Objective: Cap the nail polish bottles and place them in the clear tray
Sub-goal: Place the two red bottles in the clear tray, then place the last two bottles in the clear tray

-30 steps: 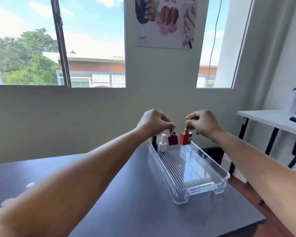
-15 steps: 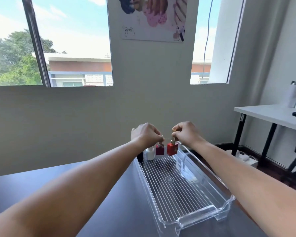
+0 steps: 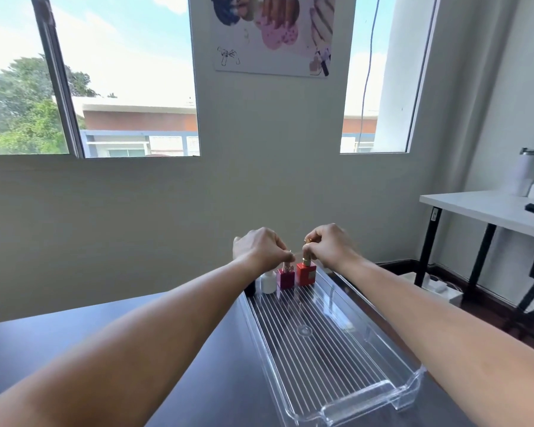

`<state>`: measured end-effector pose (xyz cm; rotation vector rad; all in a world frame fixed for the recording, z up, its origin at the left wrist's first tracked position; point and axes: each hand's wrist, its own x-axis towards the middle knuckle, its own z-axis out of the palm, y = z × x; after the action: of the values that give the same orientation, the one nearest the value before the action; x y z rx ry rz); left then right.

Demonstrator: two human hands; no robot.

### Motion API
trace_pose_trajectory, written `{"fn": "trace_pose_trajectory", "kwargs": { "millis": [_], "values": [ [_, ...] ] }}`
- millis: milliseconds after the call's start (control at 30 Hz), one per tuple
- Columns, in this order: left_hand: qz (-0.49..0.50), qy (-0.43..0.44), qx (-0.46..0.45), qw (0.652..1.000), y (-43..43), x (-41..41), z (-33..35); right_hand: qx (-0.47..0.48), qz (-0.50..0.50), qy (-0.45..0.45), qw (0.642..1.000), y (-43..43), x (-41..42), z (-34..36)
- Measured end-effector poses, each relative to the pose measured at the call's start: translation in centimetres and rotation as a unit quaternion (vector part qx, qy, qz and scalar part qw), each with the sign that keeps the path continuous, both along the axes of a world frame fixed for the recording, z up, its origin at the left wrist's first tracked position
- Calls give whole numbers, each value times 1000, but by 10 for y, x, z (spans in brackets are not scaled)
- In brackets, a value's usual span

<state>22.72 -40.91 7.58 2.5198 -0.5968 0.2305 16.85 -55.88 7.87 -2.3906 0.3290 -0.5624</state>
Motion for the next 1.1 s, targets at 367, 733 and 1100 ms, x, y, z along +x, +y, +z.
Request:
{"fn": "trace_pose_trajectory", "kwargs": {
  "millis": [367,733,1100],
  "values": [
    [-8,10,-15,1000,4,-4,2,-10,-12,18,1000,1,-2,4],
    [-10,-10,-117,993,84,-54,51,40,5,-93,995,47,-55,46],
    [40,-29,-191,980,277,-181,63,105,187,-101,971,219,-134,56]
  ]
}}
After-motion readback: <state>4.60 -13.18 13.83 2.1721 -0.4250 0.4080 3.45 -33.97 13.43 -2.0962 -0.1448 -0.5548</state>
